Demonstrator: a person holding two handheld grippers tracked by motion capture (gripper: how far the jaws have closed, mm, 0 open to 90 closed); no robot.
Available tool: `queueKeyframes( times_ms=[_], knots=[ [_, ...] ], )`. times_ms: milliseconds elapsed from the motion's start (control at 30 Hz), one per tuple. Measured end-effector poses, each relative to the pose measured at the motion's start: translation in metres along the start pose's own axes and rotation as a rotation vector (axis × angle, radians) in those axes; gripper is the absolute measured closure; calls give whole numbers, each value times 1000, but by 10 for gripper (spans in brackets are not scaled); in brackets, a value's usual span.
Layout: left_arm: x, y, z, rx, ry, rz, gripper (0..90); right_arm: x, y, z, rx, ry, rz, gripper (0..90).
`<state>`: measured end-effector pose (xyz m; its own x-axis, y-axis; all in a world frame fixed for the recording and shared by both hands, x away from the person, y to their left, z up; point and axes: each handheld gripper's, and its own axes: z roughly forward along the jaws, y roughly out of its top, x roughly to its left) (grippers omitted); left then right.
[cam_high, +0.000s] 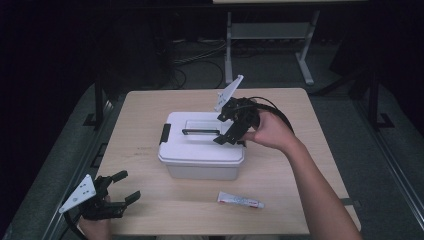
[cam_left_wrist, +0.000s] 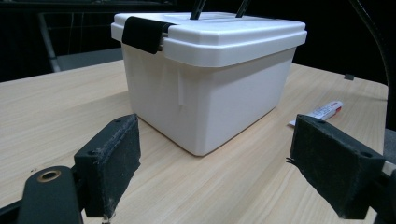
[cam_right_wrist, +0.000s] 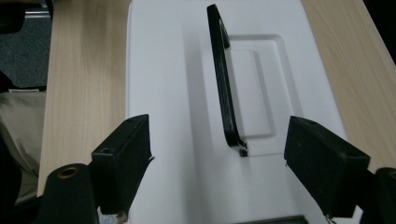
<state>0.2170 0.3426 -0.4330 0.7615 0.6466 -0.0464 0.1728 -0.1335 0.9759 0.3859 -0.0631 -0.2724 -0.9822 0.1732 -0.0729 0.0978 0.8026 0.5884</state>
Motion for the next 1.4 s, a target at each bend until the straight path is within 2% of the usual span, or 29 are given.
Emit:
queueKeyframes(
  times_ms=[433, 467, 500, 633, 767, 967, 1267, 1400],
  knots=[
    [1, 0, 1, 7, -2, 4, 157, -6, 23, 23, 33, 7, -31, 331],
    [0, 0, 1, 5, -2, 4, 157, -6, 26, 26, 41, 3, -37, 397],
    [0, 0, 1, 6, -3, 5, 157, -6, 26, 26, 41, 3, -37, 397],
    [1, 0, 1, 8, -7, 5, 157, -7, 29, 32, 53, 8, -47, 523],
    [1, 0, 1, 6, -4, 4, 157, -8, 33, 38, 73, -2, -56, 574],
    [1, 0, 0, 4, -1, 0, 157, -11, 38, 44, 104, 11, -55, 677],
    [1, 0, 1, 3, -3, 1, 157, -16, 42, 44, 112, 24, -62, 761],
    [1, 0, 0, 2, -2, 2, 157, -20, 41, 44, 107, 29, -44, 771]
  ],
)
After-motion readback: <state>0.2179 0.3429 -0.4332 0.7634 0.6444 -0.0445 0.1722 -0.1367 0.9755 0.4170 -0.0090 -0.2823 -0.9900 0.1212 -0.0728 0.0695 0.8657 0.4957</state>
